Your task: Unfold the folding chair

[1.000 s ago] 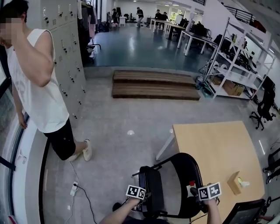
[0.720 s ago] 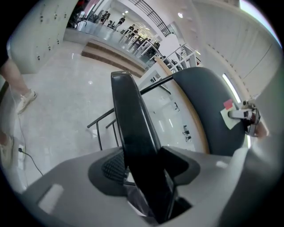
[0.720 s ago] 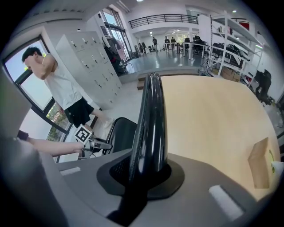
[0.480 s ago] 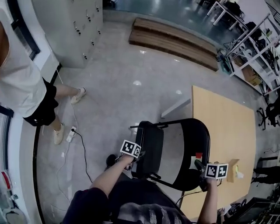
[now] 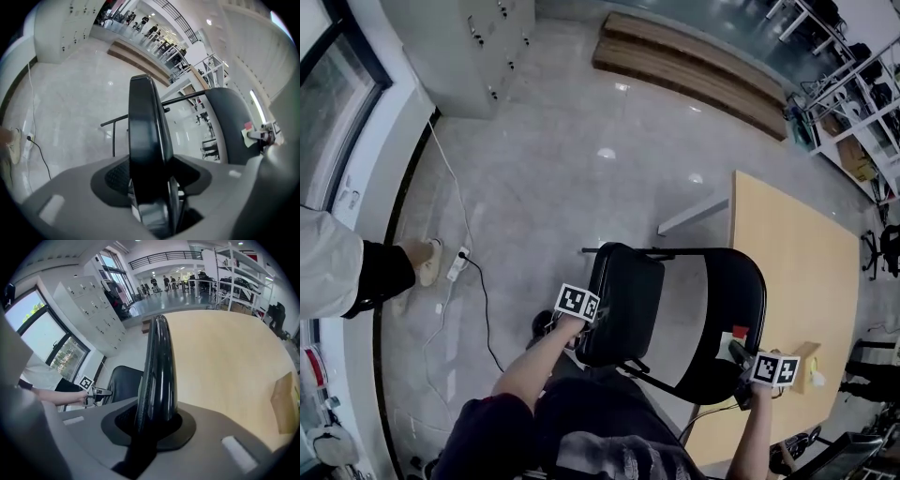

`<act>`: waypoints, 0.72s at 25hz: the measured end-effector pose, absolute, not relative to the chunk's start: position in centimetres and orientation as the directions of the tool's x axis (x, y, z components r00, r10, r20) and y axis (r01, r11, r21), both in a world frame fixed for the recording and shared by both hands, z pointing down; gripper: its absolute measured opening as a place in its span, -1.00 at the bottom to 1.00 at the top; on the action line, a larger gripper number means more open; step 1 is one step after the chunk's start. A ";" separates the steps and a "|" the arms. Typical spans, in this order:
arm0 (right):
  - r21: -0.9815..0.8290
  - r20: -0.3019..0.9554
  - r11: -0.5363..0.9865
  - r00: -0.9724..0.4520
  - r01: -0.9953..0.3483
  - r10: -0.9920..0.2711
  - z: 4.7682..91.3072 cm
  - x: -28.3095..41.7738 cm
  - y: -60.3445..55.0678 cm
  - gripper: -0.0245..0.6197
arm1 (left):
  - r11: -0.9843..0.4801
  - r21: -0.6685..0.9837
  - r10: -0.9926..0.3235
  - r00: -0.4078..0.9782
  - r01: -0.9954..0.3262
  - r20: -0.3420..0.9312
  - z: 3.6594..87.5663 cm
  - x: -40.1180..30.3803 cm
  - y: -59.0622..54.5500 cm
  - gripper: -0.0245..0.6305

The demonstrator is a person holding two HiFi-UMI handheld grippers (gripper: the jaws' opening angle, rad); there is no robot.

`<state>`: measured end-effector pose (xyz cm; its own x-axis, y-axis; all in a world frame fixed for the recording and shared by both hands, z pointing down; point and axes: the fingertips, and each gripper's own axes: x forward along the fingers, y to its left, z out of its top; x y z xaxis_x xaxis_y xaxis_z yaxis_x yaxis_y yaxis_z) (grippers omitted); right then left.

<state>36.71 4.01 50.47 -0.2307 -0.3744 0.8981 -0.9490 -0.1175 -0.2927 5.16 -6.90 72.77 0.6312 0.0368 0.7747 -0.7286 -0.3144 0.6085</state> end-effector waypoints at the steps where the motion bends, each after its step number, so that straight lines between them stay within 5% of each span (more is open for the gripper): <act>1: -0.293 0.899 -0.121 -0.230 -0.948 -0.373 50.4 36.8 4.1 -0.72 | -0.305 0.606 0.033 0.628 -0.734 0.777 72.9 5.1 -7.0 -0.16; 18: -0.342 0.892 -0.226 -0.239 -0.912 -0.384 53.0 33.9 3.4 -0.74 | -0.241 0.627 -0.022 0.650 -0.741 0.760 79.8 -0.6 -12.8 -0.09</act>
